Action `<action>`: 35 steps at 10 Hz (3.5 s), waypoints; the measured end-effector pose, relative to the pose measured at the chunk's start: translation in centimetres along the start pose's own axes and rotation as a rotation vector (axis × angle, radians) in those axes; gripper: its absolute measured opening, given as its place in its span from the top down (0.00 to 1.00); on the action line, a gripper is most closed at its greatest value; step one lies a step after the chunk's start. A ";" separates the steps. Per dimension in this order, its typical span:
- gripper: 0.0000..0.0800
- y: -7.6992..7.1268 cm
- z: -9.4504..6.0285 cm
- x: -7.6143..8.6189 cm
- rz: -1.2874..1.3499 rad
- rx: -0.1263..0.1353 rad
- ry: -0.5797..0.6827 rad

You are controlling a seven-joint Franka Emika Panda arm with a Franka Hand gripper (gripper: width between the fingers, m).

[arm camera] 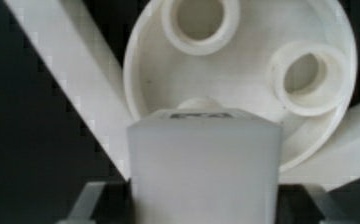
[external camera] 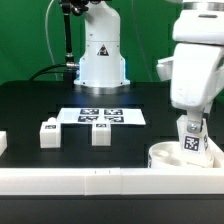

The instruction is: Assemble stool

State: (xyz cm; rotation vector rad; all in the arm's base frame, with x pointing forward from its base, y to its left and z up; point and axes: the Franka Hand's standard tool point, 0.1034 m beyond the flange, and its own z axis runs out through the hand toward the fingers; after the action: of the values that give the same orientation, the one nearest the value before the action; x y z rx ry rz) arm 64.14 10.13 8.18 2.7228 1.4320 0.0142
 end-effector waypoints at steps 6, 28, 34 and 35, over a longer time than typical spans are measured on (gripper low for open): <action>0.58 -0.3 0.1 0.1 0.693 0.007 0.006; 0.37 -0.7 -0.4 1.0 2.330 0.153 0.013; 0.19 -0.6 -1.2 1.3 1.993 0.153 0.047; 0.19 -0.9 -1.2 1.5 1.885 0.148 0.053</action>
Offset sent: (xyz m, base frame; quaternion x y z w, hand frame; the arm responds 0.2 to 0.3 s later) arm -0.0103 0.0072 -0.0041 0.0112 0.0075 0.2996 0.9540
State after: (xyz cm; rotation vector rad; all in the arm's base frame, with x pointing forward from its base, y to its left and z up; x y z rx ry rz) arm 64.22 11.90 9.32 2.9096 -1.4348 0.0632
